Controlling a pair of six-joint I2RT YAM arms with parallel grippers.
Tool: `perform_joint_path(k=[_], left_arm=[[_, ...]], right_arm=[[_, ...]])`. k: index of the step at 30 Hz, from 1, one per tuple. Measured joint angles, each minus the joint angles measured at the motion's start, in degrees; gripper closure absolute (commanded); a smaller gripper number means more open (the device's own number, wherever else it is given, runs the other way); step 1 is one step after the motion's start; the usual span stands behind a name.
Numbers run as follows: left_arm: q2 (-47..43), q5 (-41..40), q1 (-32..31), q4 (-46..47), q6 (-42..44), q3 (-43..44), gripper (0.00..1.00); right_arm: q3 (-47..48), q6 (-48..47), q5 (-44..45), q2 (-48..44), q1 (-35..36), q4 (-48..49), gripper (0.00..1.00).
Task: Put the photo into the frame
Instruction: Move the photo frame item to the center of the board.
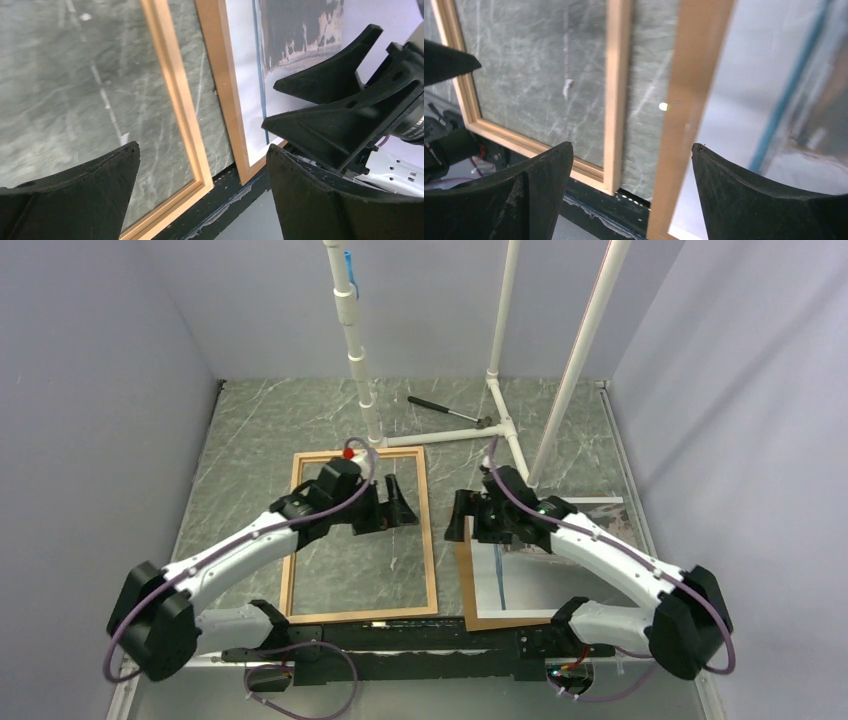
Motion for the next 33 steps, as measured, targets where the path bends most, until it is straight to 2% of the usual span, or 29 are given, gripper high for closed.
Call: perform_joint_path(k=[7,8,10,18,23,33], left_arm=[[13.81,0.0,-7.93,4.76,-2.01,8.35,0.01],[15.67,-0.02,-8.92,5.55,-2.29,9.64,0.01],[18.67,0.0,-10.47,6.82,-3.23,11.63,0.01],[29.94,-0.13,-15.56,7.56,-5.18,20.65,0.02],[32.48,-0.26,-17.11,7.19,-5.57,23.56,0.02],[32.54,-3.54,-17.22,3.61,-5.51,23.82,0.01]], right_arm=[[-5.4,-1.11,1.29,-8.31,-12.02,-7.1,0.06],[-5.92,-1.27,1.92,-8.57,-13.77,-8.22,0.03],[-6.34,-1.33,3.69,-8.48,-16.39,-10.51,0.01],[-6.27,0.26,9.84,-2.27,-23.76,-13.27,0.01],[-8.31,0.92,10.21,1.44,-27.15,-12.07,0.01],[-9.46,-0.74,7.87,3.5,-26.8,-9.73,0.0]])
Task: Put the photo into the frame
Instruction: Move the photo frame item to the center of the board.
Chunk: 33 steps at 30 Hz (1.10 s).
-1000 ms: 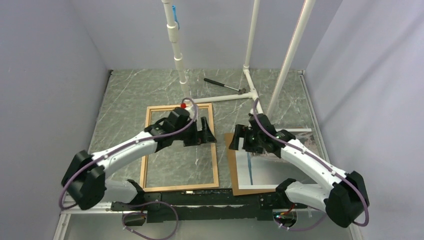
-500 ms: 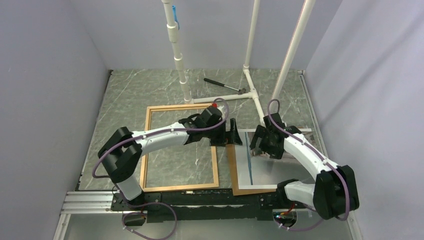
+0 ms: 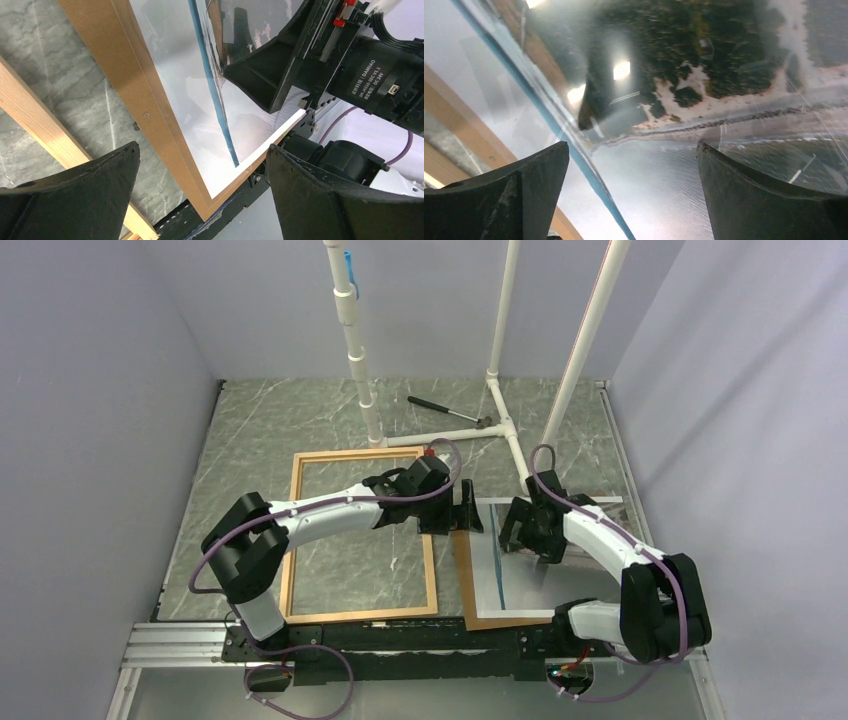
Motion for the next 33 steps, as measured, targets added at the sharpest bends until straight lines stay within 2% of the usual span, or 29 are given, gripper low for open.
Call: perform_joint_path(k=[14,20,27,33], left_arm=[[-0.13,-0.7,1.09,-0.92,-0.24,-1.09,0.01],[-3.26,-2.21,1.42,-1.07,-0.52,-3.98,0.02],[-7.04,-3.72,1.79,-0.46,-0.68,-6.62,0.04],[-8.46,-3.43,1.79,4.22,-0.83,-8.57,0.06]], right_arm=[[0.44,5.18,-9.09,3.26,11.39,12.11,0.01],[0.79,9.81,-16.61,6.08,15.78,19.96,0.01],[0.81,11.13,-19.43,6.08,16.2,20.33,0.01],[0.83,9.4,-18.97,2.38,13.57,14.34,0.0]])
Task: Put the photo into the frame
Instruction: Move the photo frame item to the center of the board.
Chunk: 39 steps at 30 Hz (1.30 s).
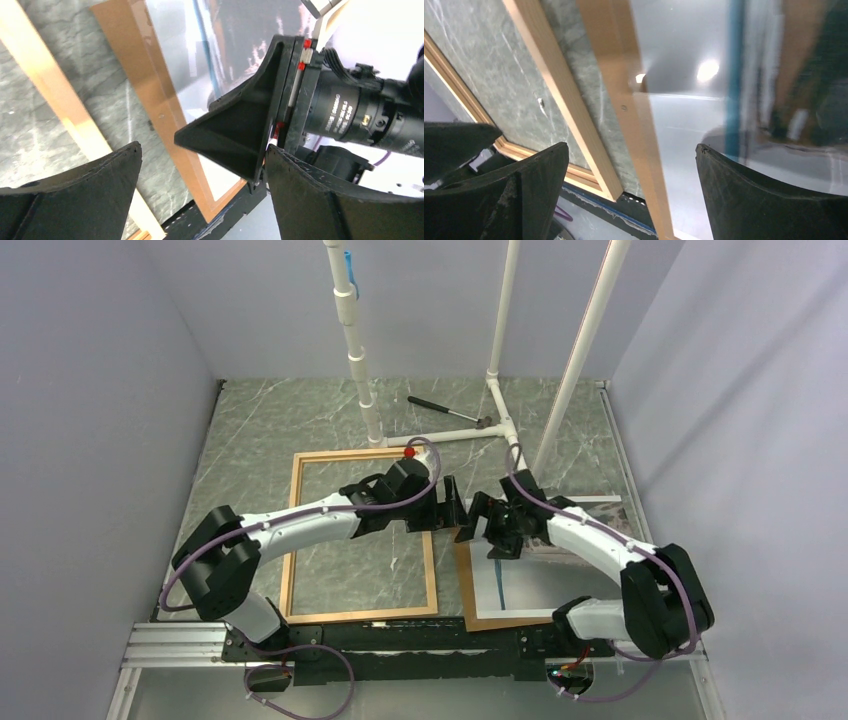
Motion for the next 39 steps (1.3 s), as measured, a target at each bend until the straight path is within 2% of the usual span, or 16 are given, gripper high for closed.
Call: perform_joint_path(k=[8,18,27,31,39], left_arm=[[1.53,2.19,0.04,4.0,-0.31,0.07,0.08],[12.44,5.42,0.04,6.32,-2.29,3.39,0.12],[20.55,8.39,0.07,13.09,-6.32,5.07,0.14],[20.94,8.33,0.09,13.18,-7.72,6.03,0.13],[21.57,7.89,0.11,13.79,-10.73,6.03,0.12]], right_arm=[[-0.46,-5.09,1.79,-6.93,-13.46,-7.45,0.0],[-2.16,-7.78,7.65,-11.13,-30.21,-14.23,0.0],[-1.75,-8.31,12.94,-11.96,-42.58,-15.04,0.01],[-2.69,-8.46,12.7,-9.64,-46.01,-12.83,0.01],[-3.93,-8.39,10.86,-6.58,-47.89,-10.64,0.02]])
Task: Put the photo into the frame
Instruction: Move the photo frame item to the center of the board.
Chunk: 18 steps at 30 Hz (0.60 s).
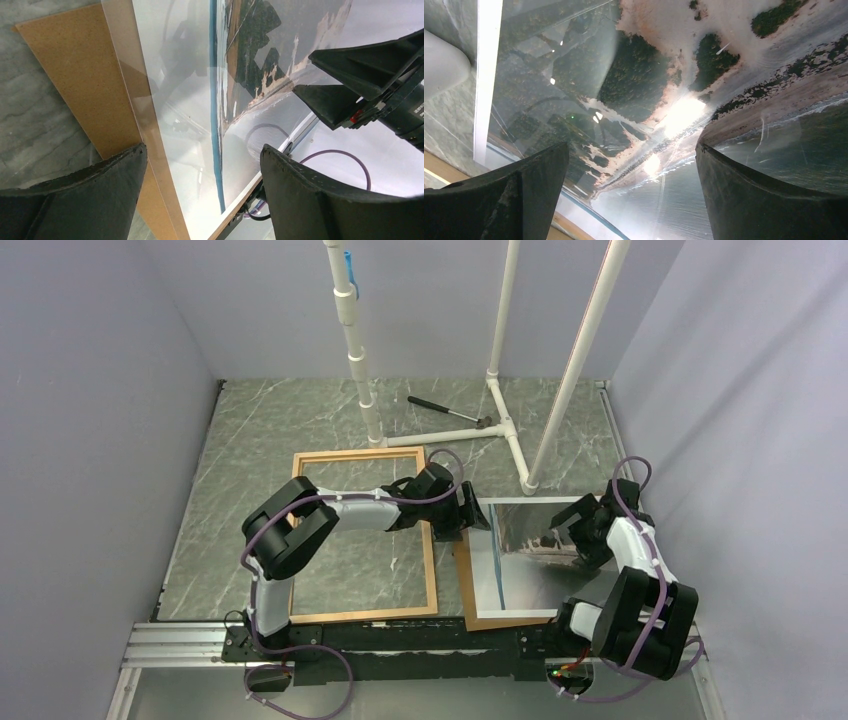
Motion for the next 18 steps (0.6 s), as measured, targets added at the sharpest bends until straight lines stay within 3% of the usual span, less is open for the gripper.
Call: perform_joint_path(k=[11,18], left_arm=[[-0.98,-2.12,0.26,4.94,-5.46,-3.8,0.11],[-1.16,-3.04,1.57,5.38,-4.26,-3.91,0.11]], right_arm=[[-0.28,-0.46,-4.17,0.74,-2.71,1.11,0.02],[-0.72,-1.11,-8.33,0.94,-2.82,4.04,0.03]])
